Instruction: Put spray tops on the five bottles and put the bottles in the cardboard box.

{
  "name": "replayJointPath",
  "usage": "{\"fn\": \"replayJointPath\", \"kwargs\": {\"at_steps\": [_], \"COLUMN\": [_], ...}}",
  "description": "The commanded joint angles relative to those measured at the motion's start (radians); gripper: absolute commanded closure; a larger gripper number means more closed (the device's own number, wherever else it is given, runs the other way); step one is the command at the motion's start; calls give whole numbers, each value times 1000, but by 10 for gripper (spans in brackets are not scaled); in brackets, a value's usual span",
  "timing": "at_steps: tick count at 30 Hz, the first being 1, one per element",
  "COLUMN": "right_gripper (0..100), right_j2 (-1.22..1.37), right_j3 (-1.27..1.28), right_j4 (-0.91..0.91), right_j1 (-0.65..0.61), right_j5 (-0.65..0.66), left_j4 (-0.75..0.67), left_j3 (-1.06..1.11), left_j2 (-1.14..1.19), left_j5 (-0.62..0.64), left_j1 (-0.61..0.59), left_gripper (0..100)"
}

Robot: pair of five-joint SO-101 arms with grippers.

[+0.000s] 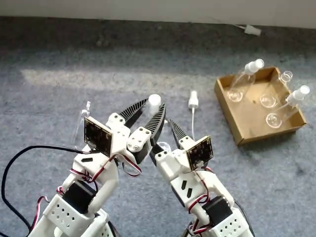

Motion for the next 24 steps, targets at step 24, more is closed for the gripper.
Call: {"fn": "replayJointPath", "kwargs": {"at_steps": [24], "right_gripper": [910], "right_j2": [-15], "right_j3": [84], "right_j4": [4], "right_j1": [1], "right_j5": [9], "left_j4": [-32], "left_j3": [77], "left_j2": [1], "left_j5": [-8], "left_j1": [88], "left_gripper": [995]}}
